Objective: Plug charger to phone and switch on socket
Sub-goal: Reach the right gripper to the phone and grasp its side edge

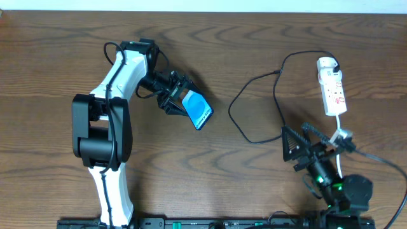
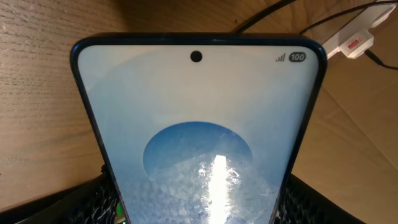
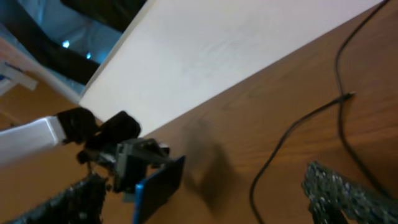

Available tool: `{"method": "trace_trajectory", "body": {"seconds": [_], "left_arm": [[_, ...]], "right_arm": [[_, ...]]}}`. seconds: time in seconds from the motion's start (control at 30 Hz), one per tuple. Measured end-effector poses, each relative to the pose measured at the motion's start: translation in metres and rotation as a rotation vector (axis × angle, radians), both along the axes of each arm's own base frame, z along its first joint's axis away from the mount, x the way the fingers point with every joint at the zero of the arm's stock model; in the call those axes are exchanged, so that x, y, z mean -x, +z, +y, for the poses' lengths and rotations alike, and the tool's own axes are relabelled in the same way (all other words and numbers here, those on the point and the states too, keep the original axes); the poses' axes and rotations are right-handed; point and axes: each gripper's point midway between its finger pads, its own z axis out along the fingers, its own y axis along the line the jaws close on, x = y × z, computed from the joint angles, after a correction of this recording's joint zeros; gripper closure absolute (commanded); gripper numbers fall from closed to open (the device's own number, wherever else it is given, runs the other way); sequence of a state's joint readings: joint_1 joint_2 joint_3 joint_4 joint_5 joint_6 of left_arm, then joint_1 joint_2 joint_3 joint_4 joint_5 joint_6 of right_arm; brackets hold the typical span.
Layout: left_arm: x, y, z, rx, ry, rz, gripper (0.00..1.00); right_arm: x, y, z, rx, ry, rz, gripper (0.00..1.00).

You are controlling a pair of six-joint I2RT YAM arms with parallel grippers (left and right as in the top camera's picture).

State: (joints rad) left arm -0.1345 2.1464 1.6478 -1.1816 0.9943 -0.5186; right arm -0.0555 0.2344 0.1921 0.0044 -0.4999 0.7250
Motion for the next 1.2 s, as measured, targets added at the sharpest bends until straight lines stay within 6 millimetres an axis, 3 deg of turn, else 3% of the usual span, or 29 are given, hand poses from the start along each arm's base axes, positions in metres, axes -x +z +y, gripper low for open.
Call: {"method": "trace_trajectory", "body": {"seconds": [0.23, 0.43, 0.67, 0.93, 1.2], "left_arm": [[0.000, 0.000, 0.000, 0.003, 0.001, 0.001, 0.41], [0.000, 0.000, 0.000, 0.003, 0.001, 0.001, 0.41], [0.000, 0.000, 0.000, 0.003, -0.001, -0.001, 0.41], [0.000, 0.000, 0.000, 0.003, -0.002, -0.002, 0.41], [0.000, 0.000, 0.000, 0.003, -0.002, -0.003, 0.41]], "right_arm": [[-0.017, 0.038, 0.030, 0.057, 0.125, 0.147, 0.01], [-0.023, 0.030, 0.059, 0.117, 0.164, 0.440, 0.01], [-0.038, 0.058, 0.131, 0.117, 0.368, 0.382, 0.01], [-0.056, 0.020, 0.150, 0.125, 0.388, 0.494, 0.07], [-0.049, -0.035, 0.183, 0.118, 0.391, 0.704, 0.12]]}}
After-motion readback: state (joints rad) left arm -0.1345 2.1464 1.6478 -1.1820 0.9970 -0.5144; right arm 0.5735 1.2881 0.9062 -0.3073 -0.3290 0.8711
